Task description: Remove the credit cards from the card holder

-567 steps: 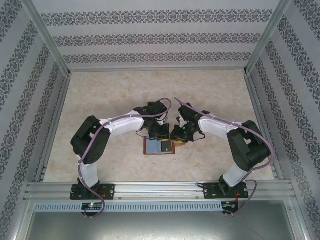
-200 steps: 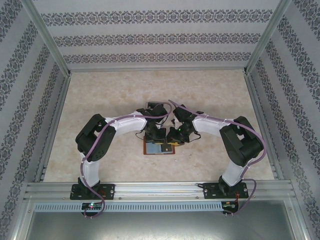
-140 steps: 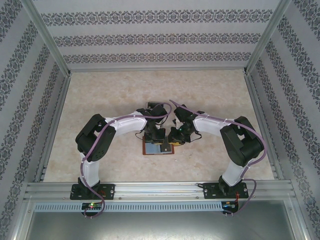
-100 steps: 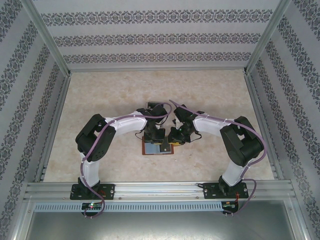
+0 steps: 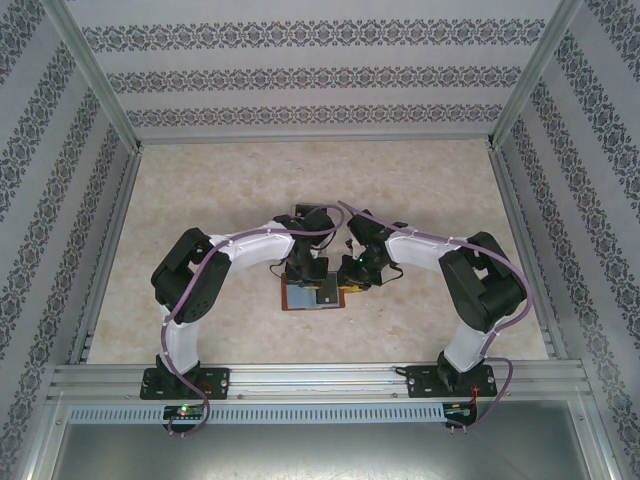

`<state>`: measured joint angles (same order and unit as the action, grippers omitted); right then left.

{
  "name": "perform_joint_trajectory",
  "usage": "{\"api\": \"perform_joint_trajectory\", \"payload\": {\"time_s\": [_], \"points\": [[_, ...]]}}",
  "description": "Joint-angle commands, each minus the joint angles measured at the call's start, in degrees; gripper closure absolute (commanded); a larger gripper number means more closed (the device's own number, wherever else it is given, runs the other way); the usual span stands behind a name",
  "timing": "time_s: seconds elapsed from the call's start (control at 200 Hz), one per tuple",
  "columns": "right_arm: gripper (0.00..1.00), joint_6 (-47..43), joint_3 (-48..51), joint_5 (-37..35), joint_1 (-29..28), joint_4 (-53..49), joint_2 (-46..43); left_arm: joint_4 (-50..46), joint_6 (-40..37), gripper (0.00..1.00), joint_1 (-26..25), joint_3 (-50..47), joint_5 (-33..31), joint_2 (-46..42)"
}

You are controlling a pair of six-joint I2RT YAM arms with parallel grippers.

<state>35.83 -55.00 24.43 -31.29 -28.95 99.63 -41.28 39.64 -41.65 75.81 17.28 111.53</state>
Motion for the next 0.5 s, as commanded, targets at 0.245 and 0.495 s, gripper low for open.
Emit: {"api": "perform_joint_trajectory", "payload": {"time_s": [0.245, 0.495], "points": [[0.77, 3.4, -1.3, 3.8, -1.8, 3.2, -1.6, -3.1, 0.1, 0.94, -0.5, 1.0, -3.6, -1.7], [0.77, 4.4, -0.8, 6.2, -2.0, 7.0, 1.2, -0.8, 1.2, 0.94, -0.5, 0.1, -1.6, -2.7]]}}
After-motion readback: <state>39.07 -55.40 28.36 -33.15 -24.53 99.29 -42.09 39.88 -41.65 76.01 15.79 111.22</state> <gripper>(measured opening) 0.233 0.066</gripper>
